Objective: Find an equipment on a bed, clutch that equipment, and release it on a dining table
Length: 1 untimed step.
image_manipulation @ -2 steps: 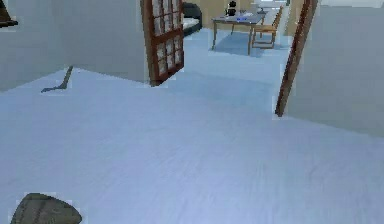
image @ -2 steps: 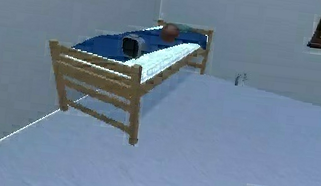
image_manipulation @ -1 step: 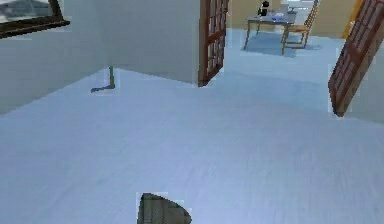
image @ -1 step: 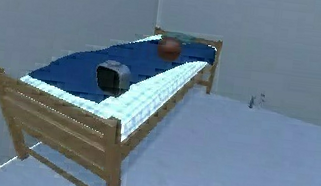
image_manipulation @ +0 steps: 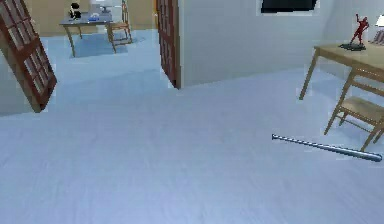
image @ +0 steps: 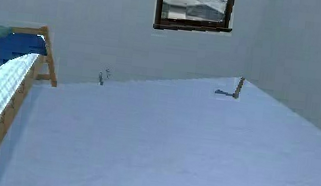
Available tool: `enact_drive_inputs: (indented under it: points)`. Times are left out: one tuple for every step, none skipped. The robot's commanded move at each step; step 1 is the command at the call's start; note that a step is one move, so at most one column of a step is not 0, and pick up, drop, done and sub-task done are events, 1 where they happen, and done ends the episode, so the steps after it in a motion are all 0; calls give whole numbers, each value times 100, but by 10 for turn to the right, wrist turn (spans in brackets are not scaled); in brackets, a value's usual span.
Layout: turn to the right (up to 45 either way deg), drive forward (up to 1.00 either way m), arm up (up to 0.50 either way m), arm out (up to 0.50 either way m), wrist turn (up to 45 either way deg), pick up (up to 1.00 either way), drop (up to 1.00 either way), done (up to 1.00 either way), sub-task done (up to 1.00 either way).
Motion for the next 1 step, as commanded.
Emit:
enact_drive_inputs:
  points:
    - [450,0,0,0,0,0,0,0,0]
